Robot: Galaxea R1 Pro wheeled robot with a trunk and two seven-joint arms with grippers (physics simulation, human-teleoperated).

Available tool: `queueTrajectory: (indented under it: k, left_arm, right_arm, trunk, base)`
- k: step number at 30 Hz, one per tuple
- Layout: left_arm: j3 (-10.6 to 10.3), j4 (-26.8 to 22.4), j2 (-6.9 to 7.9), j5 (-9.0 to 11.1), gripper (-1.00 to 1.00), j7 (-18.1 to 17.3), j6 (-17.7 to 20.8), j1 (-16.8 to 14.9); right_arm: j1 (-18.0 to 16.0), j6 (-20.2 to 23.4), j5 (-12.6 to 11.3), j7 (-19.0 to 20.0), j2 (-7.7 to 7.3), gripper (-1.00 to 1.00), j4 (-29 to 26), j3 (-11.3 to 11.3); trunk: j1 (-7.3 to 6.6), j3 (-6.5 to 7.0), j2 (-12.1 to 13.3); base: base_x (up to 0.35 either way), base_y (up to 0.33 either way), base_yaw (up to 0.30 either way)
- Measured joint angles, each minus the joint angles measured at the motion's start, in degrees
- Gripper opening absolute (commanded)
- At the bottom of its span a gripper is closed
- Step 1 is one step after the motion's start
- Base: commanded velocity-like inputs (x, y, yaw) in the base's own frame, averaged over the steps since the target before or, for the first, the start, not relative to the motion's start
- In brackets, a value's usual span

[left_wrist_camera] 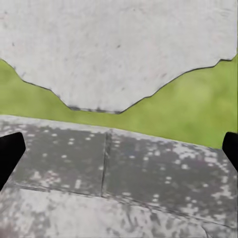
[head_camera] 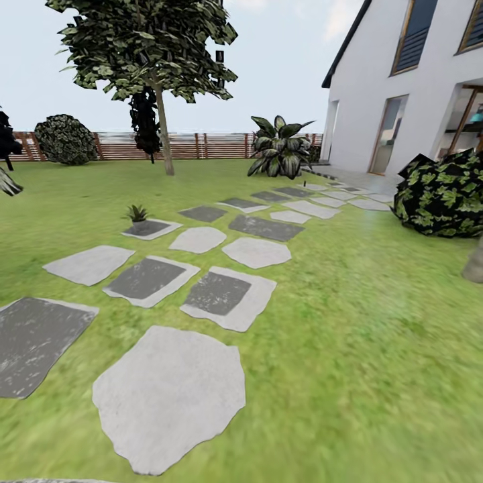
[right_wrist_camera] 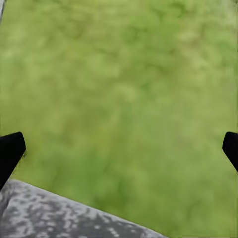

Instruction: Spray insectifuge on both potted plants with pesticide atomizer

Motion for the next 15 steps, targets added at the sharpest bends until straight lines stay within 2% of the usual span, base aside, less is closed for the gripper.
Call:
queueTrajectory:
  k: [3,9,15]
  left_arm:
    - [0.0,0.0,0.00,0.0,1.00,0.0,0.0,0.0]
    - [0.0,0.0,0.00,-0.1,1.00,0.0,0.0,0.0]
    - [0.0,0.0,0.00,-0.1,1.00,0.0,-0.1,0.0]
  right_arm:
    - [0.0,-1.6,-0.1,0.0,0.00,1.00,0.1,-0.1]
    - [0.0,-13.0,-0.3,-0.1,-0.01,1.00,4.1,-0.3]
    - [0.0,-14.4,-0.2,0.1,0.07,1.00,8.2,0.0]
  trunk:
    - [0.00,0.00,0.0]
    - [0.00,0.00,0.0]
    - [0.00,0.00,0.0]
  base:
    - [0.332,0.142,0.000]
    - [0.332,0.135,0.000]
    - [0.332,0.131,0.000]
